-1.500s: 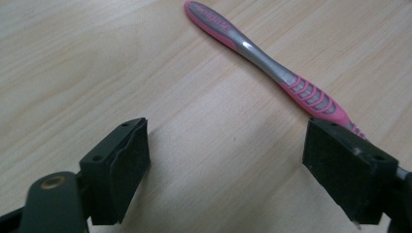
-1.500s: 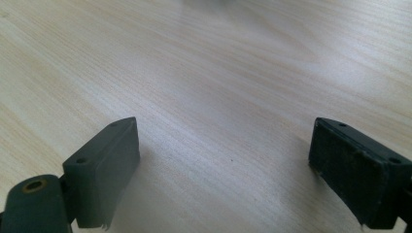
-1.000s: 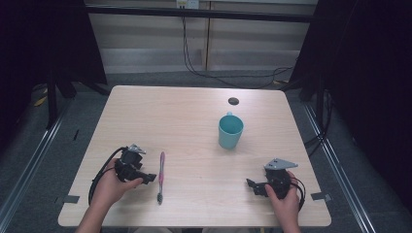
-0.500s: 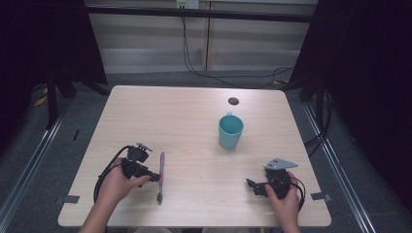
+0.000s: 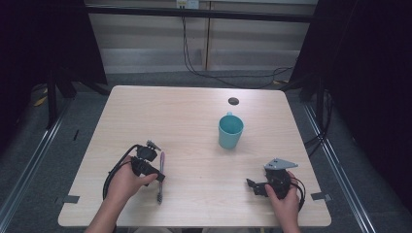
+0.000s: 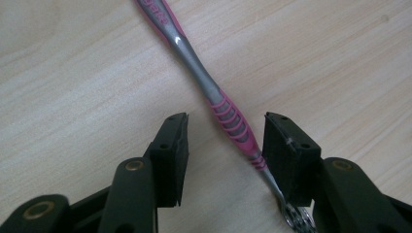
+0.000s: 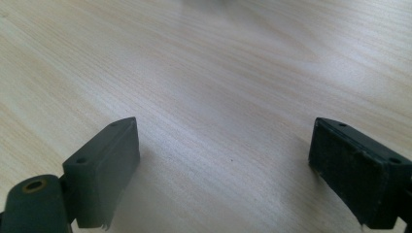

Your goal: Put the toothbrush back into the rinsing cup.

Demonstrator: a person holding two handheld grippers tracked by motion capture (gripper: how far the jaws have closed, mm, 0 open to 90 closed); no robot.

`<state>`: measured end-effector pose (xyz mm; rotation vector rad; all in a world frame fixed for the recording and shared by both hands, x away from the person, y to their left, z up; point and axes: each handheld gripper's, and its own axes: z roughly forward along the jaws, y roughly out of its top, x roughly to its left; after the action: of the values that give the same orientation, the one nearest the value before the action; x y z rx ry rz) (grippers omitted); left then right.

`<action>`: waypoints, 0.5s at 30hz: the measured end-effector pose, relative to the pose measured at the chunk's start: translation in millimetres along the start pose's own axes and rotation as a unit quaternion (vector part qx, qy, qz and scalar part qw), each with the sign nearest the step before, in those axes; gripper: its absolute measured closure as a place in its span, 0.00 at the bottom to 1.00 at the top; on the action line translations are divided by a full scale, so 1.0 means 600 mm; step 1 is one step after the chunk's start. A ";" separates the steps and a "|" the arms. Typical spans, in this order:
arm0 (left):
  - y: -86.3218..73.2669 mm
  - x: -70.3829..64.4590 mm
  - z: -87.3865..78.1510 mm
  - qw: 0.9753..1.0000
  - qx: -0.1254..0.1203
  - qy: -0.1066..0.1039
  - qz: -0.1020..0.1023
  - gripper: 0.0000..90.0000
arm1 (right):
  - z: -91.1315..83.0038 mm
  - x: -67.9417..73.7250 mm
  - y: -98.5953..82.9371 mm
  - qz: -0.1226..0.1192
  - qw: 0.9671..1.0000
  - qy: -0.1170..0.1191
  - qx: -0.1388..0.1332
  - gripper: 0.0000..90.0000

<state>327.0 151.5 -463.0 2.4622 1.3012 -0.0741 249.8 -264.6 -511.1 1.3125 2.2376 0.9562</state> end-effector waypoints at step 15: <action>0.018 -0.011 0.013 0.999 0.046 0.009 -0.006 0.81 | 0.000 0.000 0.000 0.000 1.000 0.000 0.000 0.12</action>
<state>332.7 138.2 -466.1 2.5375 1.3477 -0.1179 249.8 -264.6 -511.1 1.3119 2.2376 0.9564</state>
